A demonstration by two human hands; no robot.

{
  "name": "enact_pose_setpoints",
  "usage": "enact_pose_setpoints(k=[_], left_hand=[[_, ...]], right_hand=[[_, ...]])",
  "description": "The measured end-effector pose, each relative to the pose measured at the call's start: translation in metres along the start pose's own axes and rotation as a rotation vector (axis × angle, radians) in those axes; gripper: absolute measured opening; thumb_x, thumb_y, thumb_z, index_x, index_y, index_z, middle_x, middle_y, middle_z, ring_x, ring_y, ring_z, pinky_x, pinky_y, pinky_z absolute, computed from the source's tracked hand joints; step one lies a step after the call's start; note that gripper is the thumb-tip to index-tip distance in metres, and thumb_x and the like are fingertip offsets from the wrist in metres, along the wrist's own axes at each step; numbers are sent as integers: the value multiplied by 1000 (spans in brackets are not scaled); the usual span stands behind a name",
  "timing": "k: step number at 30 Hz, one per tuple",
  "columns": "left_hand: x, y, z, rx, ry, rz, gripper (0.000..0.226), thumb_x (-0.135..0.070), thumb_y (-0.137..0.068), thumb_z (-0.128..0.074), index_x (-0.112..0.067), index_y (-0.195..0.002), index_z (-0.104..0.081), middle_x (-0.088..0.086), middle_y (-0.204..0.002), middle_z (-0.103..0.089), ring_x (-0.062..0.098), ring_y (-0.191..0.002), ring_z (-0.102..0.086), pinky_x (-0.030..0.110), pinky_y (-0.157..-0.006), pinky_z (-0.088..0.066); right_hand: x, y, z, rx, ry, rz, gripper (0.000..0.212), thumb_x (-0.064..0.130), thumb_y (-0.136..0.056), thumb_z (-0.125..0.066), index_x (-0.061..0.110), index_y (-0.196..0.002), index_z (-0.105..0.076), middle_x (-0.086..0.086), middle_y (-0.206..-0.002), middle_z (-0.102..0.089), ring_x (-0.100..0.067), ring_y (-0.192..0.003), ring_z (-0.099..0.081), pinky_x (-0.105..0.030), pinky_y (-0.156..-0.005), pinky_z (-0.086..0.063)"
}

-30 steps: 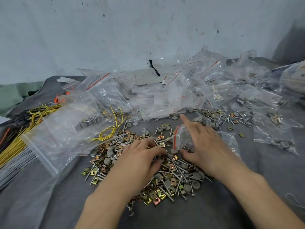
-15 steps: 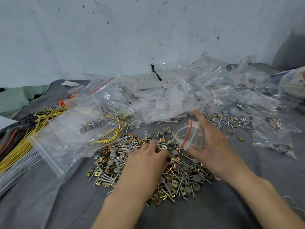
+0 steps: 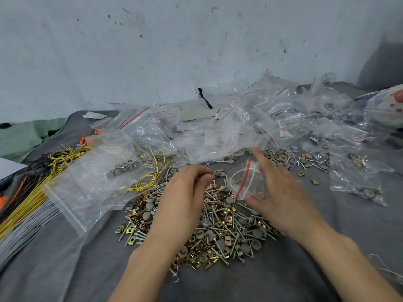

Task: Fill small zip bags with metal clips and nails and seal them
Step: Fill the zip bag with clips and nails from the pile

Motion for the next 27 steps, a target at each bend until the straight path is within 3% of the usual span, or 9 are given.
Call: enact_pose_setpoints(k=[2, 5, 8, 12, 18, 20, 22, 24, 27], left_hand=[[1, -2, -1, 4, 138, 72, 12, -31, -97, -59, -34, -105, -68, -19, -89, -68, -6, -87, -60, 6, -71, -40], [-4, -5, -5, -9, 297, 134, 7, -30, -92, -66, -32, -99, -66, -18, -83, -70, -5, -80, -63, 10, -70, -45], [-15, -9, -13, 3, 365, 136, 2, -29, -90, -69, -29, -91, -68, -18, -82, -70, -1, -78, -64, 11, -69, -46], [-30, -11, -25, 51, 425, 114, 8, -28, -95, -63, -29, -93, -72, -16, -83, -72, -3, -79, -65, 10, -71, -47], [-26, -18, -7, -85, 555, 135, 13, -30, -102, -51, -34, -103, -63, -12, -84, -73, -4, -76, -65, 11, -67, -49], [-9, -19, 4, -117, 466, 187, 14, -30, -102, -50, -32, -107, -62, -10, -83, -73, -5, -75, -64, 9, -65, -47], [12, -15, 16, -106, 254, 237, 18, -31, -102, -49, -28, -115, -61, -9, -87, -71, 1, -74, -63, 18, -66, -49], [31, -11, 29, -69, -55, 244, 23, -32, -102, -48, -24, -120, -59, -5, -88, -68, 13, -74, -61, 31, -68, -48], [52, -3, 52, -55, -278, 268, 19, -27, -99, -51, -22, -111, -64, -7, -80, -65, 14, -71, -59, 33, -68, -45]], right_hand=[[4, 0, 1, -4, -10, 8, 101, 46, -81, -71, 39, -156, -4, 17, -127, -45, 3, -117, -30, -26, -110, -19], [13, 0, 1, -15, -37, 48, 98, 51, -77, -65, 41, -154, -5, 22, -118, -39, 22, -103, -20, -19, -106, -15], [16, 1, 0, -23, -44, 64, 101, 44, -78, -71, 43, -154, -4, 24, -116, -40, 29, -103, -15, -18, -106, -15], [14, 0, 1, -41, -59, 55, 106, 31, -77, -80, 38, -155, -9, 19, -115, -44, 5, -113, -36, -24, -108, -21], [10, 1, 2, -48, -97, 45, 106, 41, -78, -77, 47, -154, -3, 16, -130, -47, -7, -133, -34, -31, -117, -20], [7, 2, 2, -32, -103, 27, 105, 47, -79, -74, 51, -152, 2, 9, -141, -49, -16, -138, -35, -35, -119, -22], [6, 3, 4, -32, -103, 30, 105, 47, -80, -74, 51, -152, 3, 5, -148, -47, -18, -138, -36, -35, -119, -21], [7, 5, 6, -44, -95, 43, 103, 51, -80, -71, 49, -152, 2, 7, -146, -47, -13, -135, -35, -33, -118, -20], [6, 6, 6, -38, -82, 49, 100, 56, -82, -68, 46, -154, 1, 13, -138, -45, -12, -134, -37, -30, -117, -17]])
Point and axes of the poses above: each hand's wrist, its own y-axis away from the middle knuckle, its own z-axis out of the back of the hand, x = y × z, the point moved 8 cm from there along -y, towards the middle knuckle
